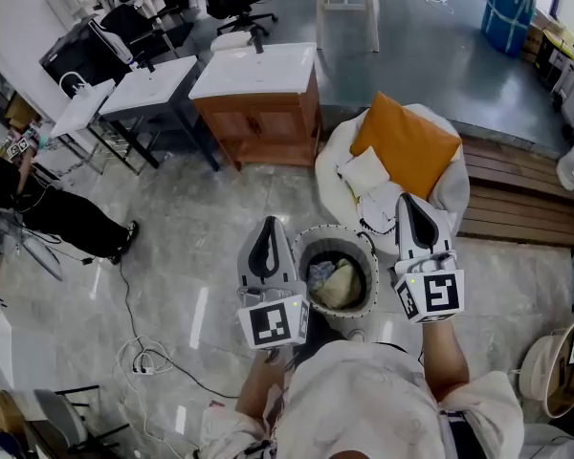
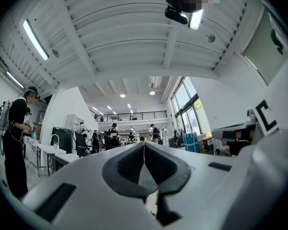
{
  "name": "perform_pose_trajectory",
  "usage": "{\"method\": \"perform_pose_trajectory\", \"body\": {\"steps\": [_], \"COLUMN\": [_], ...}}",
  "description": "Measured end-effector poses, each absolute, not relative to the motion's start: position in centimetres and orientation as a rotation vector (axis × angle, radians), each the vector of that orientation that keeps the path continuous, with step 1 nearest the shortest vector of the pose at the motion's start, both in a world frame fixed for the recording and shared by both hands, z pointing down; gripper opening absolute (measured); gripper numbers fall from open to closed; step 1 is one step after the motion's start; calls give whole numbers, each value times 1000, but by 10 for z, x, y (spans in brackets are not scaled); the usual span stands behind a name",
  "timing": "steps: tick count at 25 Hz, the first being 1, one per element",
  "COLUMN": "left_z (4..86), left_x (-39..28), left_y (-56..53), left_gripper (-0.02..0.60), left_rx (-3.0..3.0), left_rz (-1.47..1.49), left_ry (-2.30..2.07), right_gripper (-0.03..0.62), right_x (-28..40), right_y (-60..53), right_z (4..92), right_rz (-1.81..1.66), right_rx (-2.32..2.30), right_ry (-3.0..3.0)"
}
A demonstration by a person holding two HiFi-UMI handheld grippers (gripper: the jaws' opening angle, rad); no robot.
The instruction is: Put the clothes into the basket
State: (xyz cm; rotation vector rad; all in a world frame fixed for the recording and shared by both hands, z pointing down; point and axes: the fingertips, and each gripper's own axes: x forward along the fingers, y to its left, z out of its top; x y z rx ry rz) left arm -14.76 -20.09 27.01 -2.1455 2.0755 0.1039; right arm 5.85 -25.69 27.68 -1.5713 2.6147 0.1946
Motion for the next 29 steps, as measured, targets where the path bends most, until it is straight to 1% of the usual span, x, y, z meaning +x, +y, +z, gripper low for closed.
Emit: {"method": "perform_pose_trajectory", "body": {"steps": [6,29], "left_z": [275,276], "left_x": [-148,-141], "left_y": [-201,-206], "left_gripper": [8,8], "left_rx": [-2169,-2137], "left_rz": [96,87], "left_ry": [2089,2122], "right_gripper": [-12,-12], "right_x": [53,63], "right_y": [-249,-258], "right_z": [275,282], "right_rz": [217,224], "right_rx": [-1501,-1508], "right_ry": [2629,2638]}}
